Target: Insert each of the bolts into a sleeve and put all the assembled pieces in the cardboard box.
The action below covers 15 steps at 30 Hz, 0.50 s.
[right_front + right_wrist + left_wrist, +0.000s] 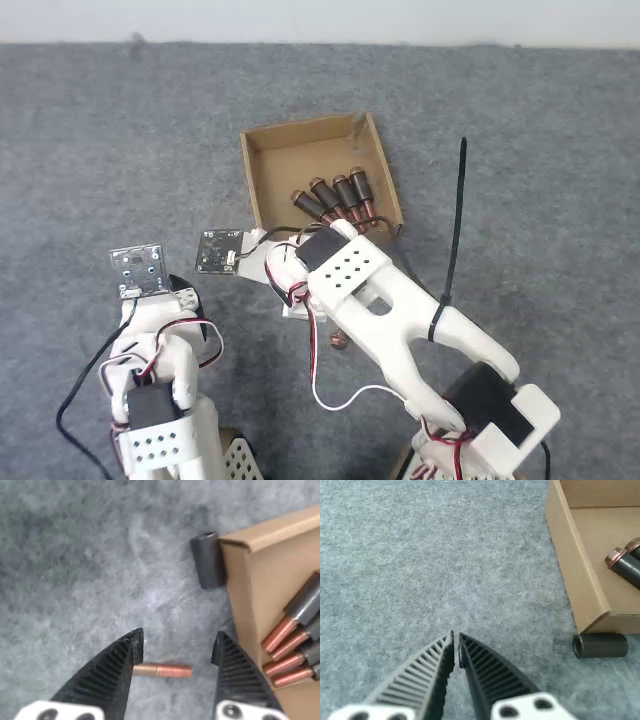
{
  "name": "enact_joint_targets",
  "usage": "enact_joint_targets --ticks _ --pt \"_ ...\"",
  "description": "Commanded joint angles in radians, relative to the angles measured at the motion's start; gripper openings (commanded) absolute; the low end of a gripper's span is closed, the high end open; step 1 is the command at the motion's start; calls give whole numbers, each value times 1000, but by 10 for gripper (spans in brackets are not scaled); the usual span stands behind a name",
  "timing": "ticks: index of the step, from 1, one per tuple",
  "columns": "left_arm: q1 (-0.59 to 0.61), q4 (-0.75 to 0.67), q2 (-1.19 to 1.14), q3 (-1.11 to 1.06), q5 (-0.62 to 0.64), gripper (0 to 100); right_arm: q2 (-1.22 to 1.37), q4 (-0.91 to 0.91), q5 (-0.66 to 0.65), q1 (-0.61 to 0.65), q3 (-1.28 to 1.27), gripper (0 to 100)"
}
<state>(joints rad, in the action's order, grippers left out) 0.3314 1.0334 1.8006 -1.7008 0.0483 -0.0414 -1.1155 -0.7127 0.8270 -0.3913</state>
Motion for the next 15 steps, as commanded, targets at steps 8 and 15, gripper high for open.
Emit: enact_joint_targets --ticks 8,15 --pt "8 -31 -6 15 -8 11 -42 148 -64 22 -41 209" --pt "8 -32 -6 15 -8 11 70 243 -110 22 -34 209"
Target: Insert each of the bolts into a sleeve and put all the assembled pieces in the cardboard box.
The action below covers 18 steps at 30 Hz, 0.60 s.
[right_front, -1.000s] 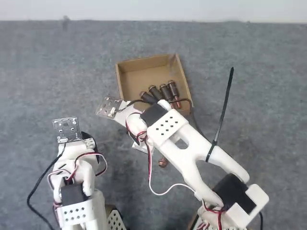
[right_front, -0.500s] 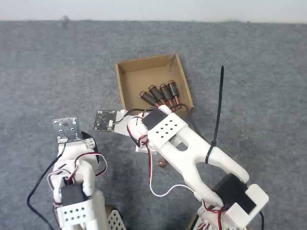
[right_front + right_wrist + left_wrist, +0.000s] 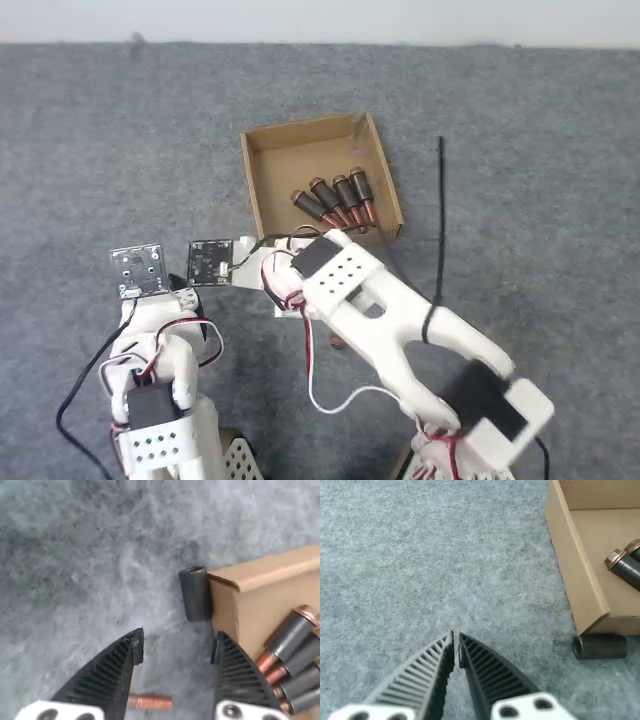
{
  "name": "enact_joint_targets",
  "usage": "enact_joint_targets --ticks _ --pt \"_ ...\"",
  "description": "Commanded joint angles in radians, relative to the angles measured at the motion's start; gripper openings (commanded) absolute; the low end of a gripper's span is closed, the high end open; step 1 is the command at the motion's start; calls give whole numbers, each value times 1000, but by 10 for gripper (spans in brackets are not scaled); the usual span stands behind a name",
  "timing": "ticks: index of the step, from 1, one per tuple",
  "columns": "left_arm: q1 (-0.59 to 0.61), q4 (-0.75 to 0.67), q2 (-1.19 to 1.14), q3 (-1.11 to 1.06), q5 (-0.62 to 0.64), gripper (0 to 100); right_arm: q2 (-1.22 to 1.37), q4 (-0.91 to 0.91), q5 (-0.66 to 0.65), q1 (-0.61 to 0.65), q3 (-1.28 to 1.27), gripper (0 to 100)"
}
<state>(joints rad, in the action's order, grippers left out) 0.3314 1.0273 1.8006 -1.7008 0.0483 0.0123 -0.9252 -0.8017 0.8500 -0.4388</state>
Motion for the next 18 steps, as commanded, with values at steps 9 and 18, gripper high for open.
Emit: enact_joint_targets --ticks 9,18 --pt "8 -28 -6 15 -8 11 70 186 -18 -12 14 208" --pt "6 -28 -6 15 -8 11 199 240 -15 -16 92 199"
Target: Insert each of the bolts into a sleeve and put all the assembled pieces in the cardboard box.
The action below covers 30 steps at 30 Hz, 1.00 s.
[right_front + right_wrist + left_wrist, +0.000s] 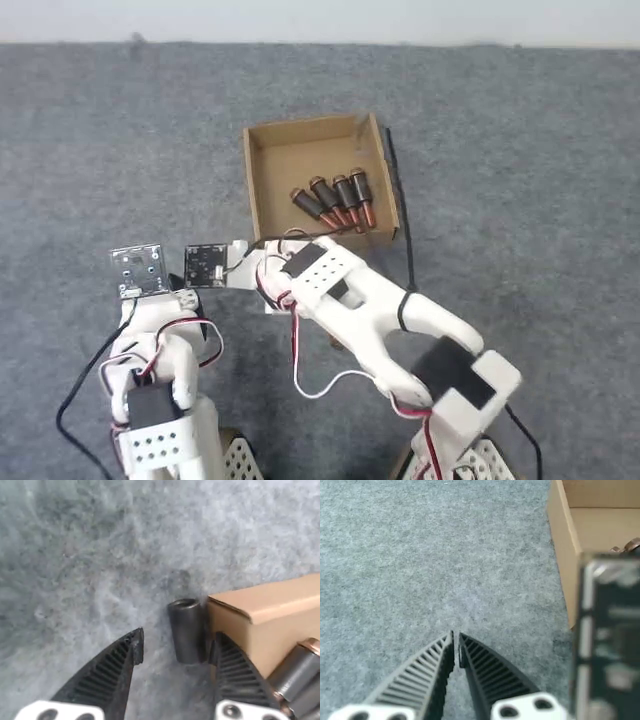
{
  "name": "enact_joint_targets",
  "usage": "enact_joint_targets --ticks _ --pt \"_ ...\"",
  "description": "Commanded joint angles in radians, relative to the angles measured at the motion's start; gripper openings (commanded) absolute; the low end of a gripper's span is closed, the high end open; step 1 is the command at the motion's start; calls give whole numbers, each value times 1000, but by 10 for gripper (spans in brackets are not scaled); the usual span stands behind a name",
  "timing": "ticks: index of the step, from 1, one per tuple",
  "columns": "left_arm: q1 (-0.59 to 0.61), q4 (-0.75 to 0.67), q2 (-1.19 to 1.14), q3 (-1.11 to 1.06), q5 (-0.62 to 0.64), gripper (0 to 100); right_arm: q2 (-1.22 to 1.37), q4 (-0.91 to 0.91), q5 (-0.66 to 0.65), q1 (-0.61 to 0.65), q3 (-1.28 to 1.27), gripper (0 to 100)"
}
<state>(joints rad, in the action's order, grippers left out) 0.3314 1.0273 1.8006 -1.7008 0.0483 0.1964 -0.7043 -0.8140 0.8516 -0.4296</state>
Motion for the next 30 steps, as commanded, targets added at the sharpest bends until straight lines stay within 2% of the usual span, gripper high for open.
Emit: enact_joint_targets --ticks 1,5,14,18,22,30 --pt "6 -28 -6 15 -8 11 36 19 -3 -19 104 180" --pt "6 -28 -6 15 -8 11 120 19 -8 -30 178 113" --pt "6 -28 -6 15 -8 11 165 8 -8 -45 215 117" --pt "6 -38 -6 15 -8 11 163 -47 -8 -41 222 0" --pt "5 -38 -8 15 -8 12 122 -150 -2 -51 267 6" --pt "3 -38 -8 15 -8 12 -65 -374 244 -205 307 6"
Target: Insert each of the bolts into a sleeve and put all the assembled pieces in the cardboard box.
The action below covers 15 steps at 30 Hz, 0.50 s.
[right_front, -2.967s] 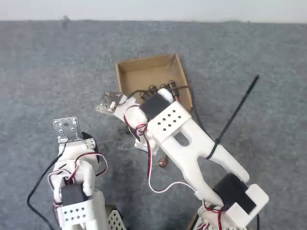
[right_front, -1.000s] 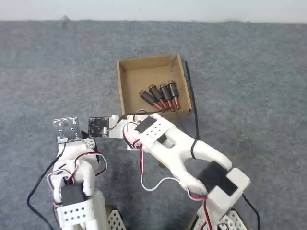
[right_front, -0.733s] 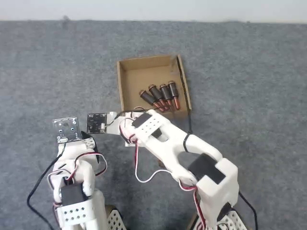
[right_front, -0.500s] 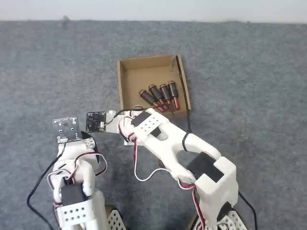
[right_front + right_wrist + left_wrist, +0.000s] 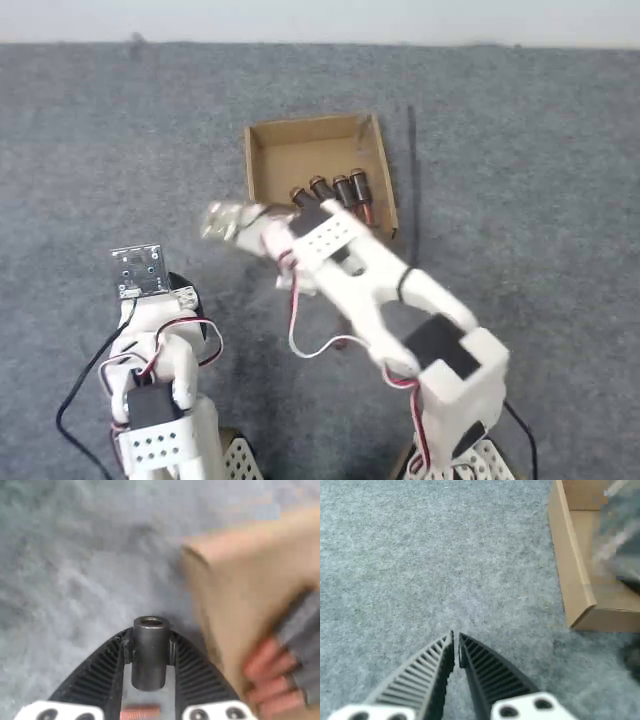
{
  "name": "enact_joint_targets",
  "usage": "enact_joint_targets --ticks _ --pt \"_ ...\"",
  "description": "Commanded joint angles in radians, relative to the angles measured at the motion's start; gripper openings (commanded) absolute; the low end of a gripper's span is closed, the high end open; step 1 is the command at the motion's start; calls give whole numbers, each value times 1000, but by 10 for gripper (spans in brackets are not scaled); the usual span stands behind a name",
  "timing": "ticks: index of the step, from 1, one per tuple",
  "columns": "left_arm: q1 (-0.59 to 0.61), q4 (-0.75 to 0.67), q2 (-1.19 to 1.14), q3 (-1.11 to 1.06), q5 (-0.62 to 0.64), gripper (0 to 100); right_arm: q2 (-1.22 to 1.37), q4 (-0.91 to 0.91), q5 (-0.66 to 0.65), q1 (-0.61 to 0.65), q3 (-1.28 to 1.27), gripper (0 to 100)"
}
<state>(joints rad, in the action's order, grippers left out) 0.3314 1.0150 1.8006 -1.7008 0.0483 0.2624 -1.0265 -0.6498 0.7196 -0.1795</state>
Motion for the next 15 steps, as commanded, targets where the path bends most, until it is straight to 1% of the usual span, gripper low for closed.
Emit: enact_joint_targets --ticks 1,6,11,13,15 --pt "3 -26 -8 15 -8 12 -148 -68 103 -93 57 6" --pt "3 -26 -8 15 -8 12 -205 -168 255 -163 55 6" --pt "3 -25 -8 15 -8 12 -216 -272 453 -242 55 6" --pt "3 -25 -8 15 -8 12 -214 -302 500 -271 54 6" --pt "3 -25 -8 15 -8 12 -220 -306 512 -300 35 6"
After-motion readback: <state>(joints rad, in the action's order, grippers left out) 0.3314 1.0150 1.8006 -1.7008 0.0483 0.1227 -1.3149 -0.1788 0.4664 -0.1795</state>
